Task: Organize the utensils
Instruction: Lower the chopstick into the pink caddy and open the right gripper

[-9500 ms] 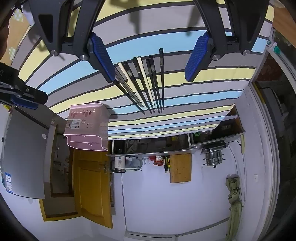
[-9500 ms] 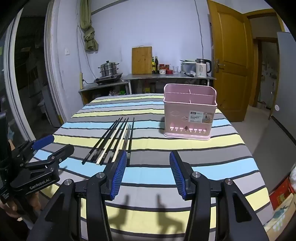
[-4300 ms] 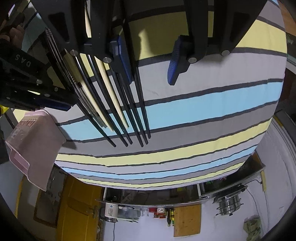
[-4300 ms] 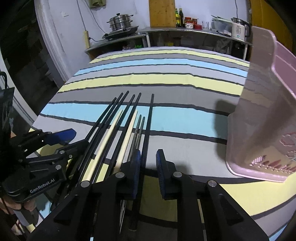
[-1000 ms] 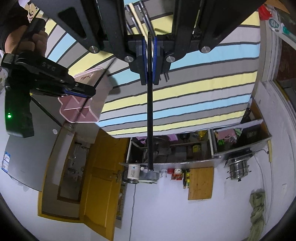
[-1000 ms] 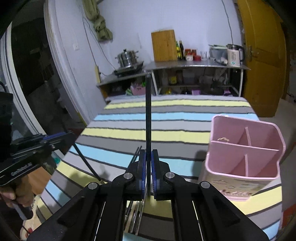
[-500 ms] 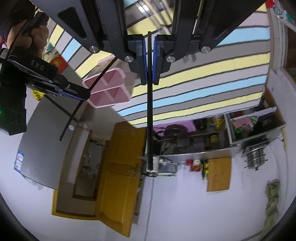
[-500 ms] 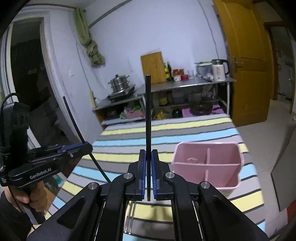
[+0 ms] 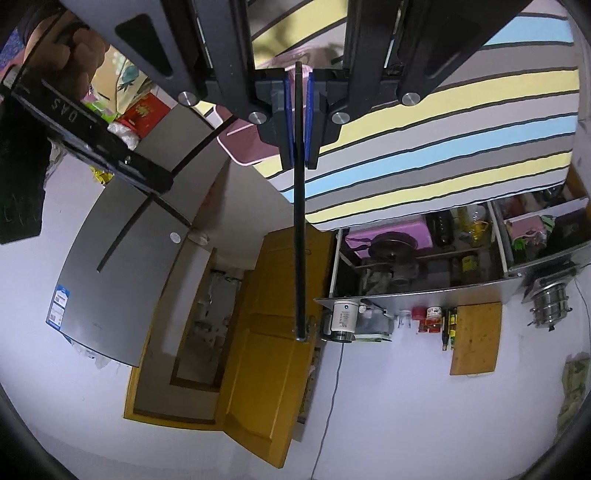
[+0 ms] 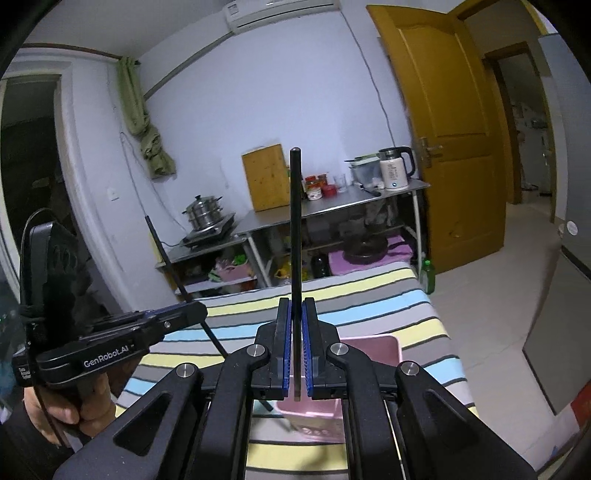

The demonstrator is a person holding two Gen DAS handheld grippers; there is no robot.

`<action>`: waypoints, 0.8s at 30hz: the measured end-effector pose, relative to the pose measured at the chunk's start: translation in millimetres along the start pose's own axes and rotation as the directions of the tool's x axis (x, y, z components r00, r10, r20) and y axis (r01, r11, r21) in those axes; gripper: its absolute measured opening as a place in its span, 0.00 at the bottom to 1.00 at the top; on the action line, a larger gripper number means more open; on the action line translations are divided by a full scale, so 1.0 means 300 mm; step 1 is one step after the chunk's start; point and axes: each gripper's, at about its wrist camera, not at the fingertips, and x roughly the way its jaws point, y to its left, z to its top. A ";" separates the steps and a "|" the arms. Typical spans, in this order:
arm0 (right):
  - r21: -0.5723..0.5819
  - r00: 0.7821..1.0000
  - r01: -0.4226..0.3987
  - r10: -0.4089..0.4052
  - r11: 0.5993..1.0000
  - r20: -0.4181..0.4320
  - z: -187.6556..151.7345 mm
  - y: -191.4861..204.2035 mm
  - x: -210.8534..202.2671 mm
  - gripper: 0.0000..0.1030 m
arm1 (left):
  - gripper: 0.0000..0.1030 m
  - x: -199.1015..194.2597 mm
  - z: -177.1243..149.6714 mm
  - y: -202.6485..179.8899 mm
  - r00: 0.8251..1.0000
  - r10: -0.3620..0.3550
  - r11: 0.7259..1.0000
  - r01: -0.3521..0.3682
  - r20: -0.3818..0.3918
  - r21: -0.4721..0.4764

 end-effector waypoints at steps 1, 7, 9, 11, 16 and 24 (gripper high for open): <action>0.005 1.000 0.004 -0.004 1.000 -0.004 -0.004 -0.011 0.006 0.05 | 0.05 0.022 0.000 -0.002 1.000 -0.003 1.000 0.003 -0.003 -0.005; 0.038 0.998 0.029 -0.027 0.999 -0.061 -0.061 -0.068 0.082 0.05 | 0.05 0.118 -0.032 0.019 1.000 -0.012 0.999 0.011 -0.020 -0.034; 0.043 0.996 0.035 -0.031 0.998 -0.084 -0.081 -0.084 0.106 0.05 | 0.05 0.145 -0.046 0.029 0.999 -0.012 0.999 0.010 -0.034 -0.042; 0.048 0.994 0.038 -0.033 0.998 -0.106 -0.104 -0.096 0.128 0.05 | 0.05 0.176 -0.068 0.031 0.999 -0.008 0.999 0.005 -0.054 -0.046; 0.060 0.988 0.042 -0.032 0.997 -0.154 -0.149 -0.119 0.179 0.05 | 0.05 0.238 -0.121 0.056 0.995 -0.006 0.998 -0.001 -0.101 -0.063; 0.070 0.979 0.051 -0.036 0.996 -0.200 -0.178 -0.134 0.225 0.05 | 0.06 0.265 -0.148 0.079 0.993 -0.009 0.998 0.000 -0.122 -0.070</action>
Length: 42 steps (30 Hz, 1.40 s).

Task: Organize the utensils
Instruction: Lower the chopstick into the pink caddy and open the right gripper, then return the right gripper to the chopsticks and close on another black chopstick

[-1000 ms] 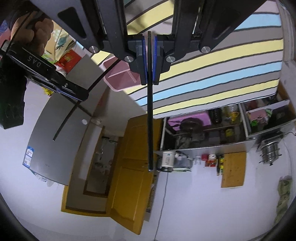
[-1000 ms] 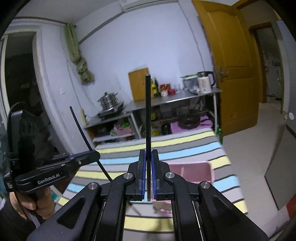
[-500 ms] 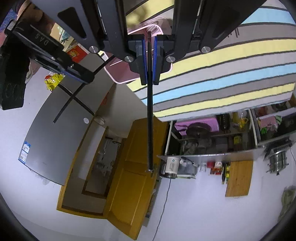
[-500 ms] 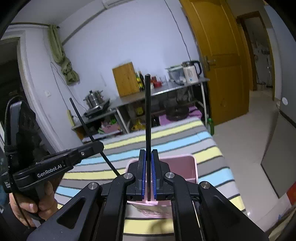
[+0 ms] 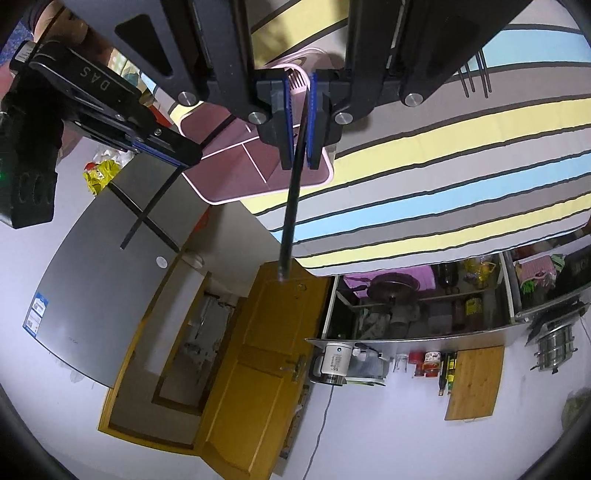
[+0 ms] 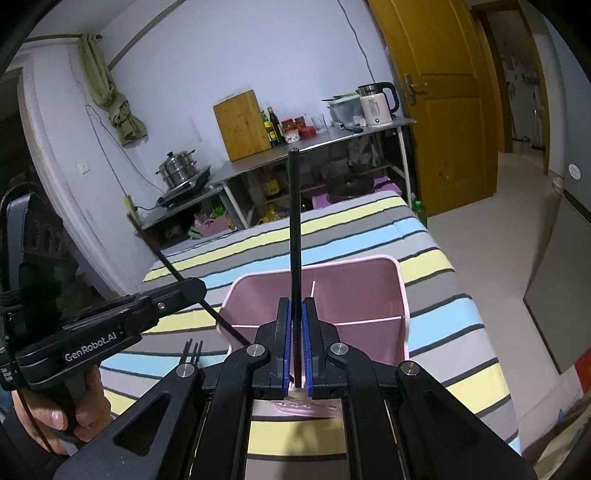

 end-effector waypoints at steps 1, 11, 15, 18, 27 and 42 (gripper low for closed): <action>0.001 1.000 0.003 -0.003 1.000 -0.002 -0.001 0.002 0.002 0.05 | 0.07 0.001 0.000 0.001 1.000 0.000 1.000 0.000 -0.001 -0.001; 0.009 0.999 0.014 -0.015 1.000 0.038 -0.002 -0.001 -0.052 0.21 | 0.12 -0.047 -0.026 0.018 1.000 -0.003 1.000 0.003 0.012 -0.008; 0.012 0.999 0.010 -0.011 1.000 0.051 -0.015 0.000 -0.080 0.24 | 0.12 -0.092 -0.055 0.024 0.999 -0.007 1.000 0.008 0.035 -0.015; 0.015 0.998 0.011 -0.012 1.000 0.067 -0.031 0.003 -0.104 0.24 | 0.12 -0.144 -0.092 0.035 0.998 -0.008 1.000 0.009 0.063 -0.018; -0.019 0.997 -0.027 0.029 0.999 0.069 -0.103 0.064 -0.175 0.24 | 0.12 -0.266 -0.228 0.092 0.993 0.051 0.998 -0.048 0.105 -0.036; -0.102 0.992 -0.104 0.097 0.989 -0.075 -0.300 0.195 -0.120 0.24 | 0.12 -0.348 -0.525 0.279 0.985 0.170 0.975 -0.167 0.009 -0.149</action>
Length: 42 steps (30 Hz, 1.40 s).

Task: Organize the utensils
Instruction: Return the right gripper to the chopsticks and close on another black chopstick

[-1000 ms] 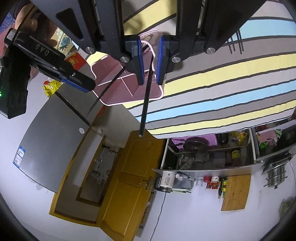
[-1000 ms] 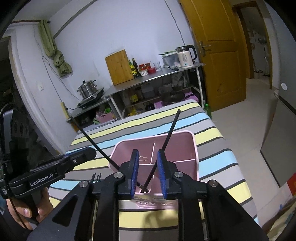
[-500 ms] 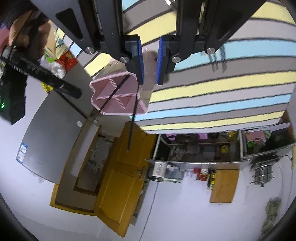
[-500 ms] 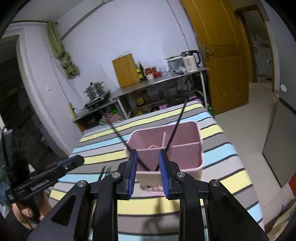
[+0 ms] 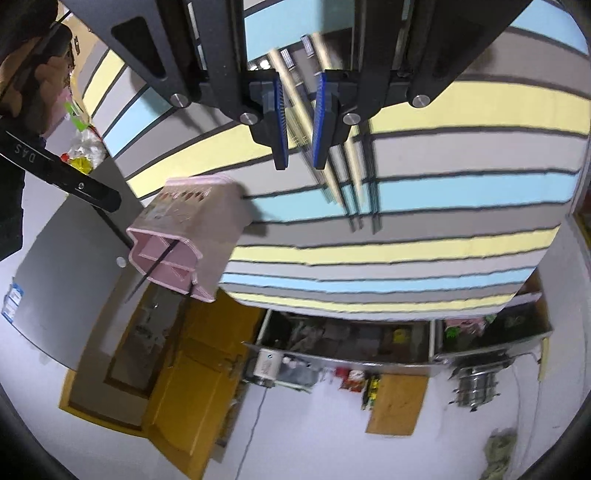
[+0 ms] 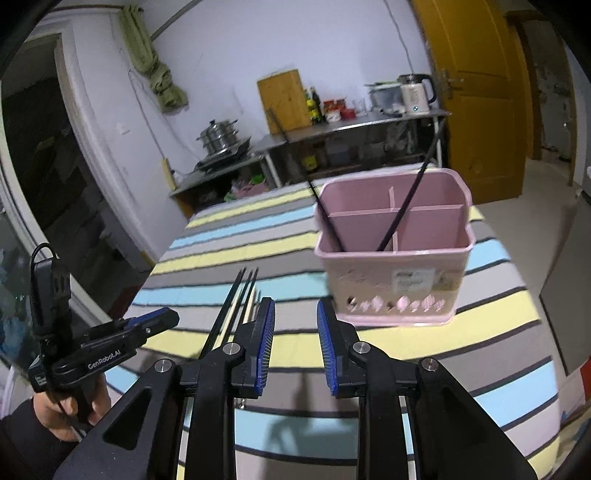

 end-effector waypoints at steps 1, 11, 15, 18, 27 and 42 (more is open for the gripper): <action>-0.004 1.000 -0.005 0.005 1.000 -0.010 -0.006 0.007 0.013 0.24 | 0.12 0.003 -0.009 0.016 1.000 0.009 1.000 -0.009 -0.007 -0.006; -0.048 0.995 -0.024 0.019 0.999 -0.103 -0.054 0.063 0.138 0.24 | 0.12 0.070 -0.059 0.127 0.994 0.077 0.996 -0.081 -0.073 -0.048; -0.052 0.989 -0.030 0.022 0.998 -0.143 -0.073 0.079 0.196 0.24 | 0.18 0.129 -0.069 0.158 0.989 0.096 0.993 -0.103 -0.110 -0.052; -0.057 0.985 -0.034 0.024 0.998 -0.170 -0.084 0.087 0.242 0.24 | 0.19 0.176 -0.069 0.174 0.985 0.112 0.992 -0.119 -0.130 -0.047; -0.094 0.971 -0.050 0.026 0.994 -0.238 -0.095 0.138 0.391 0.24 | 0.22 0.272 -0.059 0.204 0.978 0.140 0.988 -0.148 -0.156 -0.036; -0.109 0.956 -0.036 0.003 0.993 -0.293 -0.111 0.159 0.547 0.24 | 0.26 0.295 -0.027 0.218 0.976 0.150 0.987 -0.157 -0.158 -0.031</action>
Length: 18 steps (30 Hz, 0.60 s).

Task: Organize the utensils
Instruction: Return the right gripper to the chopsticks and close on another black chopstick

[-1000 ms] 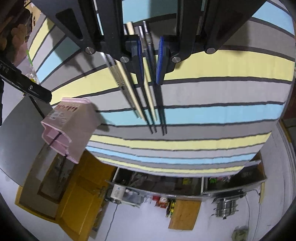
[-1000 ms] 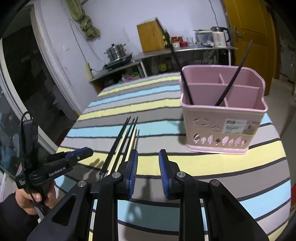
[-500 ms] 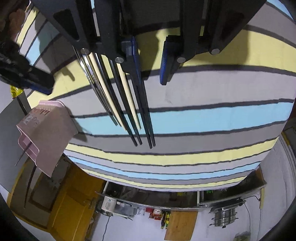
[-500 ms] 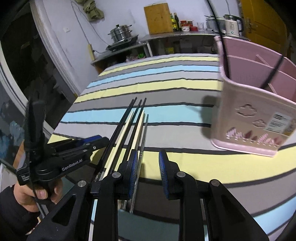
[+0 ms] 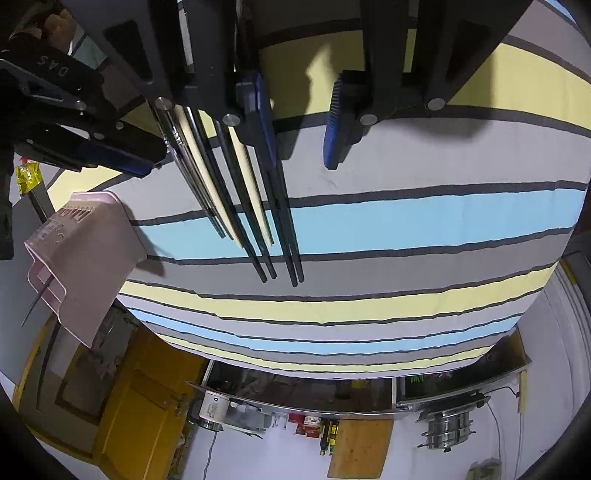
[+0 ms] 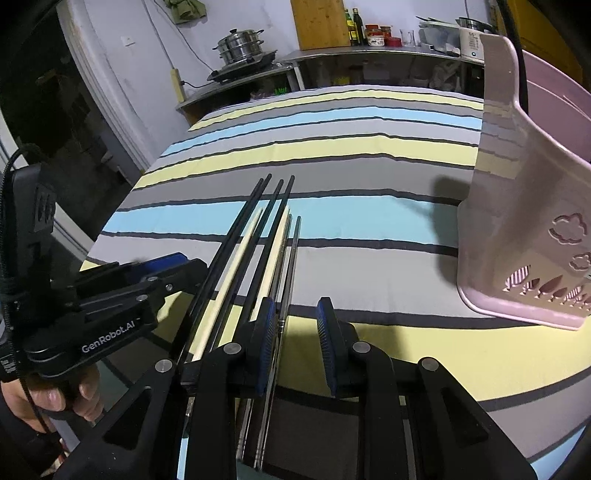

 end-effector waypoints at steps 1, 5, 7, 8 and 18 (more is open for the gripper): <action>-0.001 1.000 0.003 -0.003 1.000 -0.001 0.001 0.000 0.003 0.24 | 0.26 0.001 0.001 0.000 1.000 -0.001 1.000 0.001 0.000 0.000; 0.003 1.000 0.008 -0.008 1.000 -0.009 -0.002 -0.004 0.019 0.24 | 0.26 0.009 0.005 -0.004 1.000 -0.002 1.000 0.002 0.001 0.000; 0.006 1.000 0.007 -0.007 1.000 -0.008 0.000 -0.008 0.025 0.24 | 0.27 0.015 0.007 -0.008 1.000 0.001 1.000 -0.001 0.002 0.007; 0.006 1.000 0.008 -0.008 1.000 -0.008 0.002 -0.007 0.027 0.24 | 0.28 0.018 0.008 -0.010 1.000 0.005 1.000 -0.005 0.004 0.011; -0.038 0.999 0.054 -0.054 0.998 -0.003 0.013 0.023 0.042 0.24 | 0.31 0.026 0.017 -0.007 0.999 0.044 0.999 -0.044 0.005 -0.002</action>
